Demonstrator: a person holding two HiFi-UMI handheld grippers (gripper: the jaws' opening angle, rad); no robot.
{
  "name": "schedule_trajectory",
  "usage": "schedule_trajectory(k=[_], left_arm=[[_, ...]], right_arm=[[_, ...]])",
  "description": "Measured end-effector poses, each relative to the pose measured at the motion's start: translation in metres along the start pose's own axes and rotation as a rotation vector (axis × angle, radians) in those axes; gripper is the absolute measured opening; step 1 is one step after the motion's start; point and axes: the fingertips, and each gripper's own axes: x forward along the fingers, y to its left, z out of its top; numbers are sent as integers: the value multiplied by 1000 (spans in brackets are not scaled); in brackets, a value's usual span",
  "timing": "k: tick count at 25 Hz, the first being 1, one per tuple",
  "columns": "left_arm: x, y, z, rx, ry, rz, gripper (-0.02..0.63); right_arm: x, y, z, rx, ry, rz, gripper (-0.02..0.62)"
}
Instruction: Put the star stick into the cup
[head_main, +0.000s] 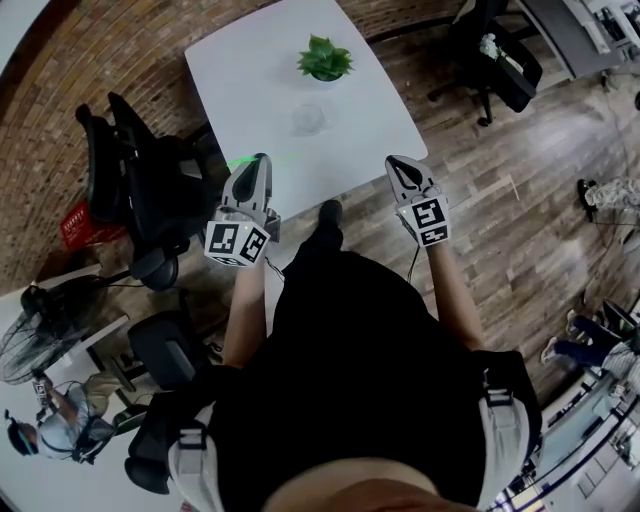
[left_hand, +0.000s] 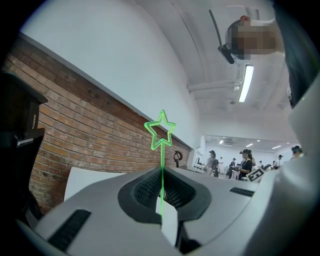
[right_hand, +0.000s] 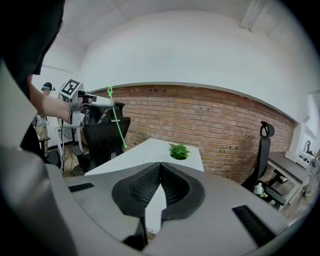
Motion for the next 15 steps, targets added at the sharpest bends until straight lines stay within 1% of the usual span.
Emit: schedule_trajectory(k=[15], left_arm=[[70, 46, -9, -14, 52, -57, 23]], right_arm=[[45, -33, 9, 25, 35, -66, -2]])
